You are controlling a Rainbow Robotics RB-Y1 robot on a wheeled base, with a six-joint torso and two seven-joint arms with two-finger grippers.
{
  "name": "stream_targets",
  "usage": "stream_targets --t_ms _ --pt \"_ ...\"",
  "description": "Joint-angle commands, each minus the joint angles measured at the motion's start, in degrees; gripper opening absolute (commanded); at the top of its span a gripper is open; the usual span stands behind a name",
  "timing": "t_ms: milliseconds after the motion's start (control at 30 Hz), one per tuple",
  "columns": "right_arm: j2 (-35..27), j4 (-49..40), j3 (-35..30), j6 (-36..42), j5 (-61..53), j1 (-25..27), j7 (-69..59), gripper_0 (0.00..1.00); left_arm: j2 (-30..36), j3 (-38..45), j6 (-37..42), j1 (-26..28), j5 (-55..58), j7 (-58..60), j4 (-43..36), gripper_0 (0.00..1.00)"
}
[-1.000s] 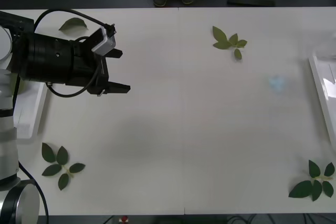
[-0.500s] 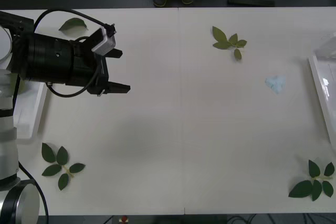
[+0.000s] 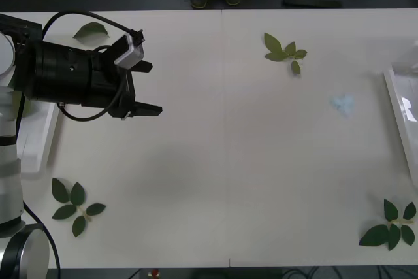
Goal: Place the red flowers into the right box and the blue flowers into the left box. If a person shows an open palm, hand one flower to the person first, then continue sorting.
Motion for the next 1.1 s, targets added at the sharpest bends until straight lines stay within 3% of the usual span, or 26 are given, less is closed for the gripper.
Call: stream_targets --t_ms 33,333,500,900,1100 --pt "-1.20 -0.58 -0.76 -0.96 -0.62 -0.92 -0.30 0.68 0.42 0.19 0.22 -1.70 0.68 -2.21 -1.05 1.00" --pt "-1.20 -0.58 -0.84 -0.87 -2.03 -0.92 -0.48 0.70 0.42 0.19 0.22 -1.70 0.68 -2.21 -1.05 1.00" --pt "-1.38 -2.16 -4.89 4.05 -11.96 -1.18 -0.48 0.70 0.42 0.19 0.22 -1.70 0.68 -2.21 -1.05 1.00" --pt "-6.74 -21.76 -13.24 24.97 -21.80 -1.18 -0.57 0.71 0.42 0.19 0.22 -1.70 0.68 -2.21 -1.05 1.00" --pt "-7.53 -33.89 -13.68 32.97 -31.47 -1.27 14.55 0.70 0.42 0.19 0.22 -1.70 0.68 -2.21 -1.05 1.00"
